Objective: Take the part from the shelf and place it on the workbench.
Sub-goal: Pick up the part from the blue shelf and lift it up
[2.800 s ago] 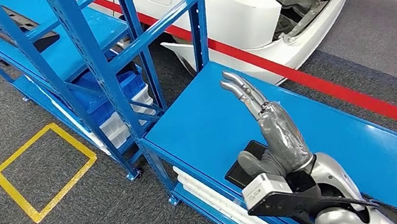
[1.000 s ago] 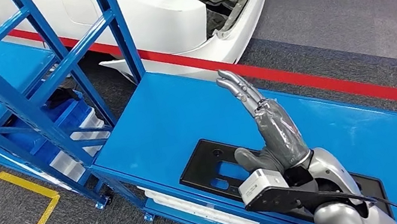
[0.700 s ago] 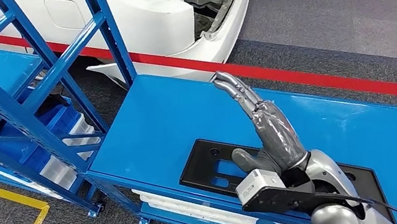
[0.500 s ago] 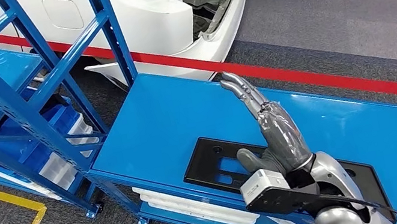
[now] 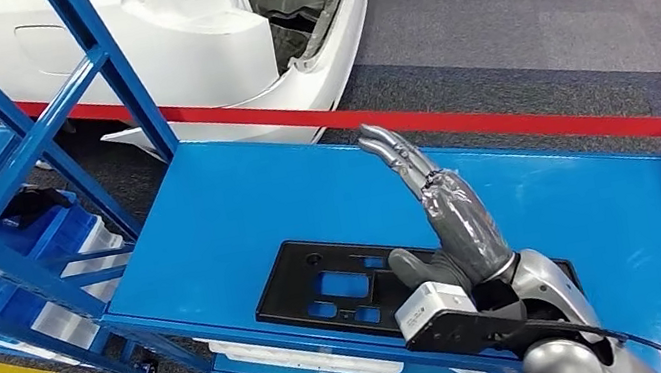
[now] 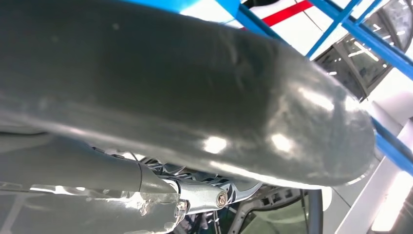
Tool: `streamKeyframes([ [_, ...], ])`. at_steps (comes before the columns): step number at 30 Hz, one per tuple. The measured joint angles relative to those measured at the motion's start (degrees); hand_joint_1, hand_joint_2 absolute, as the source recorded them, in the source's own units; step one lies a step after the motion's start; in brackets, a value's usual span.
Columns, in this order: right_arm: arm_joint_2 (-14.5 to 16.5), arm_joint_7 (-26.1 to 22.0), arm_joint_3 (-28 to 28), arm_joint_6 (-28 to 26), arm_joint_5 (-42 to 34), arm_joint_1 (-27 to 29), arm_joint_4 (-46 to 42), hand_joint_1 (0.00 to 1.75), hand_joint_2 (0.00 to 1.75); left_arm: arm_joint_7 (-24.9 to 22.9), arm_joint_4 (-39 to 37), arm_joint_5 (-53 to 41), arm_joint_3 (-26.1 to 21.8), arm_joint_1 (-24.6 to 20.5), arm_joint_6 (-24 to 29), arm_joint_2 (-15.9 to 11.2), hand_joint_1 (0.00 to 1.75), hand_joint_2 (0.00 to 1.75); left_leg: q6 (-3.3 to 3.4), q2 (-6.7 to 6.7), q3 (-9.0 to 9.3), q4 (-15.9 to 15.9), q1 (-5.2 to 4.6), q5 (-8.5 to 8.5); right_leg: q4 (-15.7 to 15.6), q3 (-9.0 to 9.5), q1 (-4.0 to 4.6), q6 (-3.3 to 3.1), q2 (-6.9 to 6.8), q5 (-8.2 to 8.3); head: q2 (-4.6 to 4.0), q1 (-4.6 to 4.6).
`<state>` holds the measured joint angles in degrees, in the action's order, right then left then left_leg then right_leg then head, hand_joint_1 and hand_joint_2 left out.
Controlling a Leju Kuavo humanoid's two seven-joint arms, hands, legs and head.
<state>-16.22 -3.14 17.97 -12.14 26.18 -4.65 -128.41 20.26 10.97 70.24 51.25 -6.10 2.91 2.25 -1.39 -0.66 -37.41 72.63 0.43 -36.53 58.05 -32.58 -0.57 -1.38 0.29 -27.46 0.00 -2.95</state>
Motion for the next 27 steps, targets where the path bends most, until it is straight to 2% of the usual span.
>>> streamKeyframes([
  [1,0.0,0.0,0.0,0.1,0.0,0.0,0.0,0.00,0.00,0.0,0.0,0.0,0.0,0.1,0.0,0.0,0.00,0.00,0.02,0.10,-0.94,1.8,0.00,-0.15,0.0,0.03,0.05,-0.03,0.40,-0.01,0.00,0.04],
  [2,0.1,-0.1,0.0,0.2,0.0,0.0,0.0,0.00,0.00,0.0,0.0,0.0,0.0,0.1,0.0,0.0,0.00,0.00,0.13,0.18,-0.89,1.4,-0.01,0.83,0.0,0.09,0.08,-0.04,0.84,-0.02,0.00,0.09],
  [3,0.1,-0.1,0.0,0.2,0.0,0.0,0.1,0.00,0.00,0.0,0.0,0.0,0.0,0.2,0.0,0.0,0.00,0.00,0.32,0.33,0.23,-1.2,-0.01,2.79,0.1,0.20,0.09,-0.01,1.31,-0.04,0.00,0.14],
  [4,0.2,-0.1,0.0,0.3,0.0,0.0,0.1,0.00,0.00,0.0,0.0,0.0,0.0,0.2,0.0,0.0,0.00,0.00,0.59,0.82,2.00,-5.3,-0.01,5.12,0.1,0.29,0.09,0.04,1.73,-0.08,0.00,0.17],
  [6,0.2,-0.1,0.0,0.3,0.1,0.0,0.1,0.00,0.00,0.0,0.0,-0.1,0.0,0.2,0.0,-0.1,0.00,0.00,1.04,2.14,4.90,-12.2,-0.03,7.91,0.2,0.26,0.24,0.34,2.50,-0.20,0.00,0.24],
  [7,0.3,-0.2,0.0,0.3,0.1,0.0,0.1,0.00,0.00,0.0,0.0,-0.1,0.0,0.2,0.0,-0.1,0.00,0.00,1.19,2.59,5.49,-13.9,-0.09,8.26,0.3,0.15,0.24,0.58,2.82,-0.22,0.00,0.26],
  [9,0.3,-0.2,0.0,0.3,0.1,0.0,0.1,0.00,0.00,0.1,-0.1,-0.1,0.0,0.1,0.0,-0.1,0.00,0.00,1.53,2.35,5.59,-14.5,-0.14,8.22,0.2,-0.04,0.18,1.21,3.45,-0.14,0.00,0.27],
  [11,0.3,-0.1,-0.2,0.3,0.1,0.1,0.1,0.00,0.00,0.3,-0.1,-0.1,0.0,0.0,0.0,-0.1,0.00,0.00,2.17,1.63,5.77,-15.1,0.05,8.55,1.0,-0.32,0.09,1.84,2.81,-0.89,0.00,0.09],
  [13,0.3,0.0,-0.3,0.4,0.2,0.2,0.1,0.00,0.00,0.4,-0.1,-0.1,0.0,0.0,-0.1,-0.1,0.00,0.00,2.70,0.82,5.88,-15.5,0.23,8.79,5.9,-2.43,-0.04,2.36,1.18,-3.91,0.00,-0.51],
  [15,0.4,0.0,-0.4,0.5,0.2,0.1,0.1,0.00,0.00,0.3,-0.1,-0.1,0.0,0.1,-0.3,-0.1,0.00,0.00,2.90,0.05,5.82,-15.5,0.21,8.75,13.5,-6.05,-0.24,2.82,0.38,-7.34,0.00,-0.97],
  [16,0.4,0.1,-0.4,0.6,0.2,0.1,0.2,0.00,0.00,0.2,-0.1,-0.1,0.0,0.1,-0.3,-0.1,0.00,0.00,2.91,-0.35,5.81,-15.5,0.21,8.70,15.8,-7.18,-0.35,2.99,0.28,-7.84,0.00,-1.03],
  [17,0.4,0.2,-0.4,0.7,0.2,0.1,0.2,0.00,0.00,0.1,-0.1,-0.1,0.0,0.1,-0.3,-0.1,0.00,0.00,2.87,-0.70,5.84,-15.4,0.25,8.61,16.0,-7.28,-0.46,3.12,0.16,-7.18,0.00,-1.05],
  [18,0.4,0.3,-0.4,0.8,0.2,0.1,0.2,0.00,0.00,0.1,-0.1,-0.1,0.0,0.1,-0.3,-0.1,0.00,0.00,2.76,-0.98,5.91,-15.3,0.31,8.49,13.9,-6.25,-0.56,3.21,-0.05,-5.52,0.00,-1.07],
  [20,0.4,0.4,-0.4,1.0,0.2,0.0,0.2,0.00,0.00,0.0,-0.1,-0.1,0.0,0.1,-0.4,-0.1,0.00,0.00,2.29,-1.45,6.09,-14.9,0.33,8.06,6.0,-2.46,-0.59,3.25,-1.31,-1.80,0.00,-1.21],
  [21,0.4,0.4,-0.4,1.1,0.2,-0.2,0.2,0.00,0.00,0.0,-0.1,-0.1,0.0,0.1,-0.4,-0.1,0.00,0.00,1.99,-1.61,6.12,-14.7,0.24,7.85,3.0,-1.07,-0.50,3.03,-1.83,-0.78,0.00,-1.30],
  [22,0.4,0.5,-0.4,1.1,0.2,-0.3,0.2,0.00,0.00,-0.1,-0.1,-0.1,0.0,0.1,-0.4,-0.1,0.00,0.00,1.70,-1.79,6.15,-14.5,0.11,7.70,1.3,-0.36,-0.38,2.76,-2.19,-0.45,0.00,-1.28],
  [25,0.4,0.5,-0.4,1.1,0.2,-0.3,0.2,0.00,0.00,-0.1,-0.1,0.0,0.0,0.0,-0.4,-0.1,0.00,0.00,0.82,-2.30,6.36,-14.4,0.10,7.42,0.7,-0.41,-0.20,1.60,-1.50,-0.48,0.00,-0.85],
  [27,0.4,0.5,-0.4,1.1,0.2,-0.5,0.2,0.00,0.00,-0.1,-0.1,0.0,0.0,-0.1,-0.4,-0.1,0.00,0.00,0.21,-1.54,5.64,-12.1,0.27,5.66,0.5,-0.36,-0.31,0.82,-1.04,-0.25,0.00,-0.57],
])
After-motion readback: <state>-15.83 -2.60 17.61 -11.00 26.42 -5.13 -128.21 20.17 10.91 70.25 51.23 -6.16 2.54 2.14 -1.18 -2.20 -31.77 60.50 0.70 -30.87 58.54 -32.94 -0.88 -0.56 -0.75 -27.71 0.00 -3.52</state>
